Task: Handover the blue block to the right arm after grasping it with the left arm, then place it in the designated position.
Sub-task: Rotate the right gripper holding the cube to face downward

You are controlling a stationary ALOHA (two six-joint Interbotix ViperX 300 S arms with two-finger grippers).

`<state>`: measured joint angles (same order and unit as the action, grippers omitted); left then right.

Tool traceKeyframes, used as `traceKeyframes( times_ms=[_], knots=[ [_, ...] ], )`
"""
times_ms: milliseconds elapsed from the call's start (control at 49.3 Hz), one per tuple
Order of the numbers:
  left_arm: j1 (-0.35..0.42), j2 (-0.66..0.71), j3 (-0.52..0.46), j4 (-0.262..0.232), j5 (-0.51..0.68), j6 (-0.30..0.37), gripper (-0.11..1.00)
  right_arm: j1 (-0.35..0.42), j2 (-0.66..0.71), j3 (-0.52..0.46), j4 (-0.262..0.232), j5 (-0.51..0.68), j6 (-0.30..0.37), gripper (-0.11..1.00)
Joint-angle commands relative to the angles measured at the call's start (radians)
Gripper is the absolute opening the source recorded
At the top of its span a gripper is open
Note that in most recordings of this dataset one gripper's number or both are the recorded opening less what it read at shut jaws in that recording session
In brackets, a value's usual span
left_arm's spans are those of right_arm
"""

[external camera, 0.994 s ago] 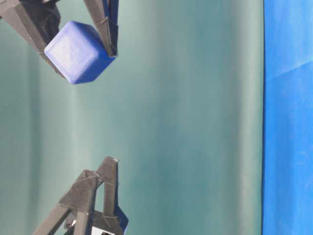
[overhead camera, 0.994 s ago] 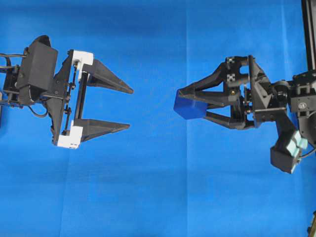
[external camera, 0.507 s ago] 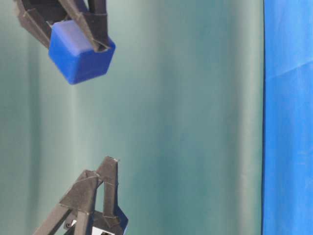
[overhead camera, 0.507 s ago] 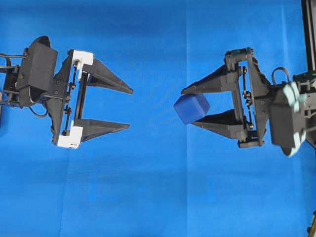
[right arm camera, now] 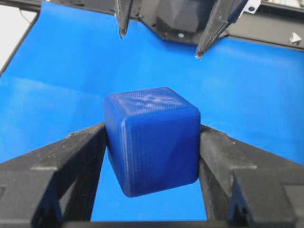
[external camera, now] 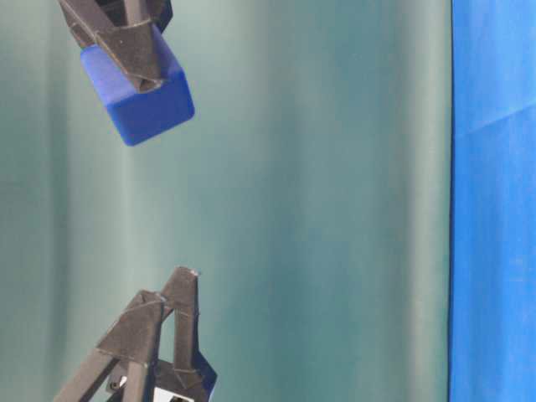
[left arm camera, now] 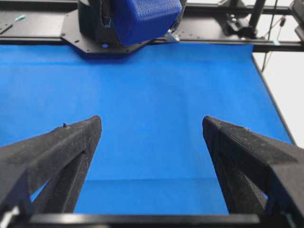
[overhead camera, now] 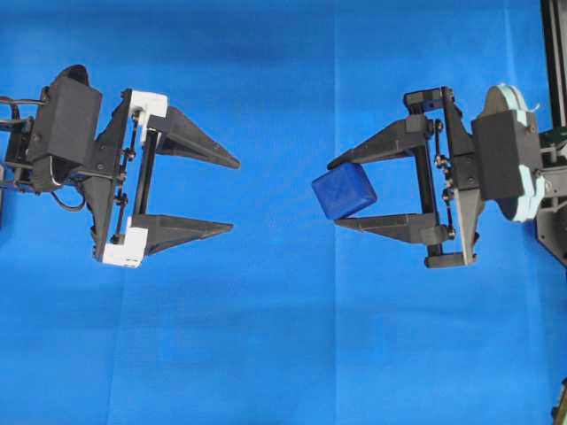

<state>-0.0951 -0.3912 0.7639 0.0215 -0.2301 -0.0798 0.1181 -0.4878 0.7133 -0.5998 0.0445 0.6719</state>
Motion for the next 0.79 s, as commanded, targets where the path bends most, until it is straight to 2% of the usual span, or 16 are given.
traceKeyframes(
  times_ms=[0,183,771],
  knots=[
    [-0.002,-0.017,-0.020,-0.002,-0.009,0.002,0.91,0.002,-0.012,-0.012,0.005,-0.006,0.011,0.49],
    [-0.002,-0.015,-0.021,-0.002,-0.009,0.002,0.91,0.002,-0.012,-0.012,0.005,-0.005,0.041,0.49],
    [-0.003,-0.017,-0.021,-0.002,-0.009,0.002,0.91,0.002,-0.012,-0.012,0.000,-0.003,0.041,0.49]
  ],
)
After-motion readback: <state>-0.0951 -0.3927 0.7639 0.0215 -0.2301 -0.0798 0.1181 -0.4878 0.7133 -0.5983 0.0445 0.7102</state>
